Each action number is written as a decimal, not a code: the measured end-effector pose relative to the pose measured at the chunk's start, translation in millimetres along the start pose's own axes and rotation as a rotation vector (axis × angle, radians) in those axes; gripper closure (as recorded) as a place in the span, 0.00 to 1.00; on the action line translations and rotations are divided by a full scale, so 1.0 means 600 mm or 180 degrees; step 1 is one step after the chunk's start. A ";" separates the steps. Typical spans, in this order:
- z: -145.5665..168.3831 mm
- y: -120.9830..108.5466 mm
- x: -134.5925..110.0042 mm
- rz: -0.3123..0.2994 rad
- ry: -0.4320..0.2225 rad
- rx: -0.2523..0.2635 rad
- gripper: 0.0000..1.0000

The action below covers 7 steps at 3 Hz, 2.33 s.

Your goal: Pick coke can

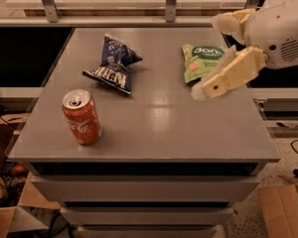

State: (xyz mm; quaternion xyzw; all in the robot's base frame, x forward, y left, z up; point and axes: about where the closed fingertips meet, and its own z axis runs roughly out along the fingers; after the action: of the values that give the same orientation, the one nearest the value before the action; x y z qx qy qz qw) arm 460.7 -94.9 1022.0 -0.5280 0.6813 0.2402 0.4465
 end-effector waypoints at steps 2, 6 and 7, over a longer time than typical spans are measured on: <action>0.128 0.068 0.027 0.0208 -0.0425 -0.0369 0.00; 0.331 0.137 0.034 0.0363 -0.1219 -0.0860 0.00; 0.357 0.147 0.005 0.0309 -0.1363 -0.0929 0.00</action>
Offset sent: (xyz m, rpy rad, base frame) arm -0.0164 0.1068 -0.0984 0.2641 0.1348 0.1525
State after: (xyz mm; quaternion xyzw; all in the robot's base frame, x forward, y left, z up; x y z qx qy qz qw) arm 454.3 103.5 902.9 -0.4907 0.5539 0.4633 0.4877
